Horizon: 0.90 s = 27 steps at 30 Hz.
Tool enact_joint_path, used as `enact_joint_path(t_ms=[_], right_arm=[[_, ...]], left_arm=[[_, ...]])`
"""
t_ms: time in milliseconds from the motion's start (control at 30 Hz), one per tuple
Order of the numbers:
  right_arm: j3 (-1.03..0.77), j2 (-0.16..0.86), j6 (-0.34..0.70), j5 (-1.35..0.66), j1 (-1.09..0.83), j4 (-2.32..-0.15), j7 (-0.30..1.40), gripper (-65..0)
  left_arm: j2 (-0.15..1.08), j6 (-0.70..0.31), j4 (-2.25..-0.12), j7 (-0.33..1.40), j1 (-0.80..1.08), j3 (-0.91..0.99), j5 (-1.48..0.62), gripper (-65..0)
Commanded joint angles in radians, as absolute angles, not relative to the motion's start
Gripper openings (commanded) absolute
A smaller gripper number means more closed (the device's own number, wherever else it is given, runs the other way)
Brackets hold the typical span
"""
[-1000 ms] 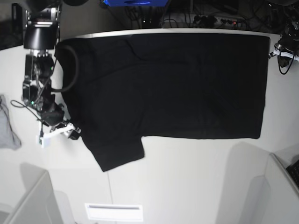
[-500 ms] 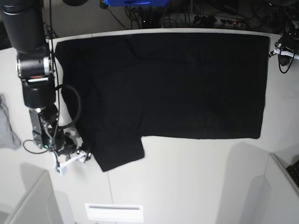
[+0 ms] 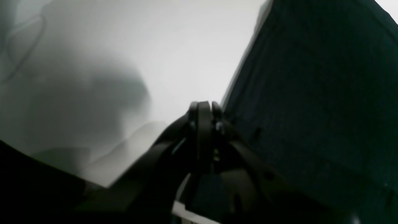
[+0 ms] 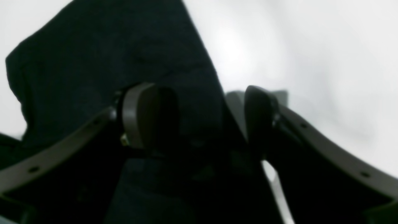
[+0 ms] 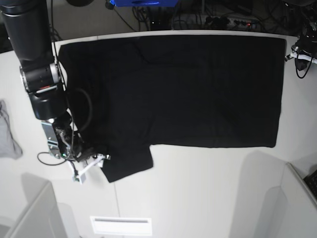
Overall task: Fold the T-shirt properly
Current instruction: 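Reach the right gripper to the hem corner and grasp it, then reach the left gripper to the other hem corner and grasp it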
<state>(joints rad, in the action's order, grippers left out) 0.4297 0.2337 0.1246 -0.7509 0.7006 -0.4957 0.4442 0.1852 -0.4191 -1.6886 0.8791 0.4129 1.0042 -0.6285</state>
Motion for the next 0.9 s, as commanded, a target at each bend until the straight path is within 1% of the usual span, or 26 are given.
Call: enact_joint_path(t_ms=[0, 67, 167, 267, 300, 367, 400, 467, 500, 567, 700, 767, 867], right_arm=[[0.43, 0.231, 0.13, -0.754, 0.725, -0.503, 0.463, -29.6], [0.43, 0.231, 0.13, -0.754, 0.725, -0.501, 0.461, -36.5], [0.427, 0.231, 0.128, -0.754, 0.725, -0.501, 0.461, -48.6], [0.424, 0.231, 0.128, -0.754, 0.725, -0.495, 0.46, -64.2], [0.424, 0.231, 0.125, -0.754, 0.725, -0.493, 0.46, -65.0], [0.423, 0.231, 0.125, -0.754, 0.725, -0.493, 0.452, -65.0], [0.423, 0.231, 0.125, -0.754, 0.725, -0.493, 0.446, -65.0], [0.423, 0.232, 0.125, -0.754, 0.725, -0.493, 0.44, -65.0], [0.424, 0.232, 0.125, -0.754, 0.725, -0.493, 0.44, -65.0], [0.424, 0.231, 0.125, -0.754, 0.725, -0.493, 0.441, -65.0], [0.424, 0.229, 0.125, -0.754, 0.725, -0.495, 0.443, -65.0], [0.424, 0.228, 0.125, -0.754, 0.725, -0.499, 0.443, -65.0], [0.424, 0.228, 0.125, -0.756, 0.725, -0.499, 0.444, -65.0]], left_arm=[[0.2, -0.421, -1.701, 0.86, 0.415, 1.01, -0.638, -65.0], [0.2, -0.421, -1.701, 0.86, 0.415, 1.01, -0.638, -65.0], [0.217, -0.421, -1.701, 0.863, 0.415, 1.007, -0.638, -65.0], [0.232, -0.421, -1.709, 0.863, 0.417, 1.004, -0.639, -65.0], [0.237, -0.421, -1.71, 0.863, 0.415, 1.007, -0.639, -65.0], [0.26, -0.421, -1.707, 0.862, 0.409, 1.004, -0.641, -46.1], [0.269, -0.421, -1.704, 0.862, 0.397, 1.003, -0.641, -38.2], [0.283, -0.421, -1.681, 0.863, 0.34, 1.003, -0.636, -24.0], [0.302, -0.42, -1.659, 0.863, 0.312, 1.001, -0.636, -19.3], [0.341, -0.417, -1.61, 0.863, 0.251, 0.963, -0.636, -15.5], [0.449, -0.414, -1.457, 0.863, 0.101, 0.803, -0.636, -15.6], [0.479, -0.414, -1.365, 0.863, 0.007, 0.74, -0.619, -15.6], [0.49, -0.414, -1.222, 0.858, -0.139, 0.651, -0.487, -15.6]])
